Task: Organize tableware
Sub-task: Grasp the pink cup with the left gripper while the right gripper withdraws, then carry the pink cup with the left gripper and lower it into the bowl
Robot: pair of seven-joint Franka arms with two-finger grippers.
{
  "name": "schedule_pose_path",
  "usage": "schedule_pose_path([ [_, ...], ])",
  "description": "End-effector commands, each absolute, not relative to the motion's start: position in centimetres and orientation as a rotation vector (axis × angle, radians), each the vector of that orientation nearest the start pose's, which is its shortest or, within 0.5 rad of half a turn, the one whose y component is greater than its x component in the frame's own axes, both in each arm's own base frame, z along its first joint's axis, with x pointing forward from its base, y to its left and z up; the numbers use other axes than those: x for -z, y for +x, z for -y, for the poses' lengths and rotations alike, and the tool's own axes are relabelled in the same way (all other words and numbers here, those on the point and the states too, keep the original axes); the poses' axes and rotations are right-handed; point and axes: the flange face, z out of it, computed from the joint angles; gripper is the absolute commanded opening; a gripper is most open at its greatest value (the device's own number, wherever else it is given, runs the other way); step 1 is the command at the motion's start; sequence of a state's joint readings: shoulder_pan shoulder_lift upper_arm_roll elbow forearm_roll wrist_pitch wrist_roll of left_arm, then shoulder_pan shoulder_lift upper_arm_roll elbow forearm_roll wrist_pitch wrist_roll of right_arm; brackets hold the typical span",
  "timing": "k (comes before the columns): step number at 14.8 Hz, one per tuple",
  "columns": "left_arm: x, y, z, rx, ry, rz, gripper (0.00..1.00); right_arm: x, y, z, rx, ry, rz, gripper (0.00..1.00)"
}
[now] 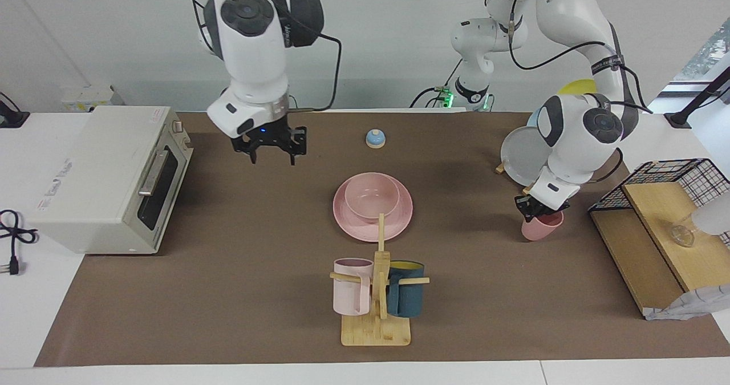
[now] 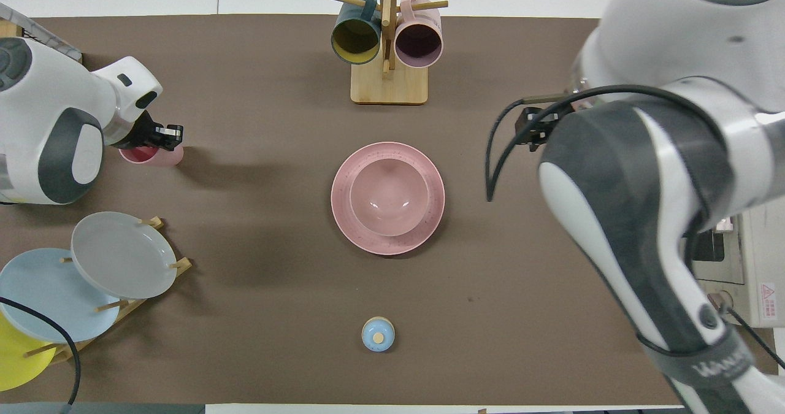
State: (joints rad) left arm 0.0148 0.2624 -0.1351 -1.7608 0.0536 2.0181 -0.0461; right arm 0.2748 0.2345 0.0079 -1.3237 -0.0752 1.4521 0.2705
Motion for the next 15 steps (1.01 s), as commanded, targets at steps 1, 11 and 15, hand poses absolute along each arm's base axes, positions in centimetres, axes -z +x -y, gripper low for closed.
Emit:
schedule_pose_path([
  [1, -50.7, 63.4, 11.0, -0.1, -3.145, 0.025, 0.0, -61.3, 57.4, -11.5, -0.148, -3.209, 0.12, 1.0],
  [11, -54.4, 54.5, 39.2, -0.045, -3.172, 0.592, 0.0, -57.6, 56.2, -3.5, -0.127, -3.206, -0.017, 1.0],
  [15, -48.5, 50.9, 44.3, -0.039, -3.166, 0.625, 0.0, -56.8, 55.9, -1.4, -0.158, -3.198, 0.062, 1.0],
])
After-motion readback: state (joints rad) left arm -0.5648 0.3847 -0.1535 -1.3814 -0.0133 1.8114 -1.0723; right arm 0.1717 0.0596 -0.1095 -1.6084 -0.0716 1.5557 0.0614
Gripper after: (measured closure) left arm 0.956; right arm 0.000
